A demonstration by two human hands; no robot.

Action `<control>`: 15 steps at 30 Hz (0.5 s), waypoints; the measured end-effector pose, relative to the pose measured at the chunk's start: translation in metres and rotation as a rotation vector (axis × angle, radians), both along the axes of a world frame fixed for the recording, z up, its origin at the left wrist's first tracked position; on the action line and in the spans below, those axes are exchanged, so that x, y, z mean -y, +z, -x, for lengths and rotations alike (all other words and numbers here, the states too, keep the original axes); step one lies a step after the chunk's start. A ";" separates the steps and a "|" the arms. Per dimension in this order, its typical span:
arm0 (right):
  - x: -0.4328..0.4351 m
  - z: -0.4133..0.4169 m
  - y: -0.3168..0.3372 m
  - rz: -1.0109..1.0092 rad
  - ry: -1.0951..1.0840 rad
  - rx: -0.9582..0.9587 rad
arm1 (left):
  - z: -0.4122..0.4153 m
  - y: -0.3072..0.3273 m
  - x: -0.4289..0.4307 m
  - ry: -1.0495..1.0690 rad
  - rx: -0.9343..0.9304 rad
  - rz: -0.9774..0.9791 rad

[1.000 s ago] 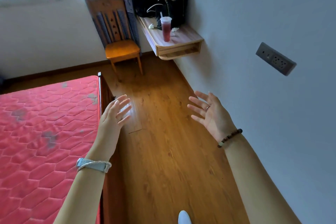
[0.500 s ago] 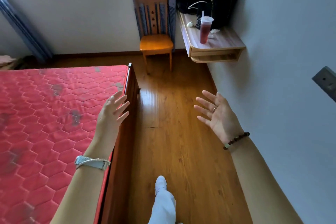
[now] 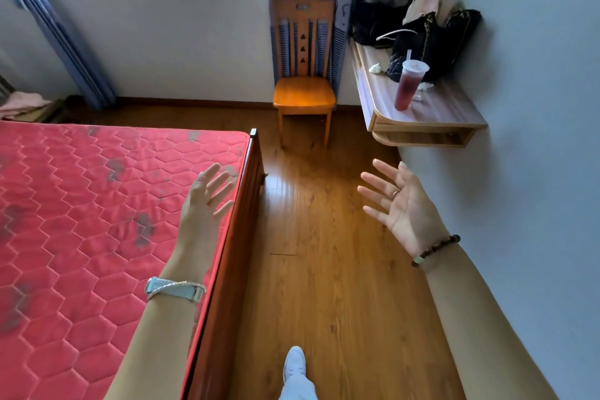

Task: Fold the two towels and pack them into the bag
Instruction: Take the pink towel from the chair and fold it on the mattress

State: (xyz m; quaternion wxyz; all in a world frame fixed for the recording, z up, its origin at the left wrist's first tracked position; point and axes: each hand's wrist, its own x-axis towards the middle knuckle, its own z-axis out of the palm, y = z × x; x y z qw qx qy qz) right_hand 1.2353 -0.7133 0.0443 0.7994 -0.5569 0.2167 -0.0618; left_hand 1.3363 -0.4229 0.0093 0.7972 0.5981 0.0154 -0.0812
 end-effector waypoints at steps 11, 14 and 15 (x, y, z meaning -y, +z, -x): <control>-0.033 -0.113 0.012 0.007 0.081 0.006 | -0.093 0.012 -0.030 0.047 0.008 0.001; -0.041 -0.134 0.013 0.014 0.099 -0.003 | -0.110 0.010 -0.038 0.056 0.011 0.014; -0.042 -0.142 0.012 0.016 0.103 -0.006 | -0.115 0.009 -0.040 0.062 0.008 0.016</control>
